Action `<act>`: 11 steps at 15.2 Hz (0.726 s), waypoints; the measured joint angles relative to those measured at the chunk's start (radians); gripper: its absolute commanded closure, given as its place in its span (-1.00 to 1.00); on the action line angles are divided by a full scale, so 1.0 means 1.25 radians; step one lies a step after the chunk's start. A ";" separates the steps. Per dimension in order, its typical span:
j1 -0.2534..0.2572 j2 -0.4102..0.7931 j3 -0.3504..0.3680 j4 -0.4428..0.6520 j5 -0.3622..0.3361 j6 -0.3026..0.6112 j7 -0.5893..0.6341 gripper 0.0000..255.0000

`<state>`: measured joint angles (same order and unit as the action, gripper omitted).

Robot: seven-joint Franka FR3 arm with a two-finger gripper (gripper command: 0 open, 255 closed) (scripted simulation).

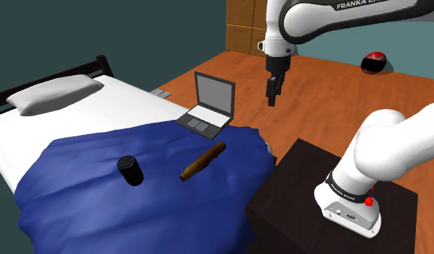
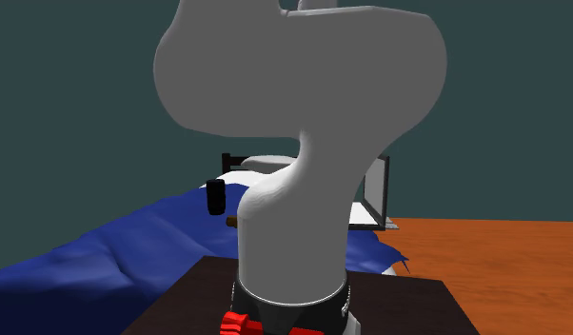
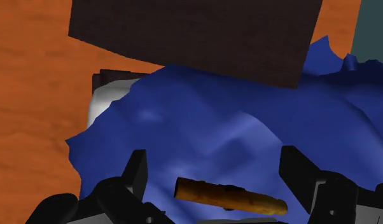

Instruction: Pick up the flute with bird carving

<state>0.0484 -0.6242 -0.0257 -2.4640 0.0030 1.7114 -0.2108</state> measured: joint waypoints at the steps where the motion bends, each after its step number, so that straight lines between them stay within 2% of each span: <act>1: 0.007 0.025 -0.003 -0.004 0.000 0.027 -0.020 -1.00; 11: 0.068 0.328 -0.025 0.059 0.013 0.250 -0.229 -1.00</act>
<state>0.1327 -0.2140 -0.0572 -2.3906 0.0195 2.0239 -0.4975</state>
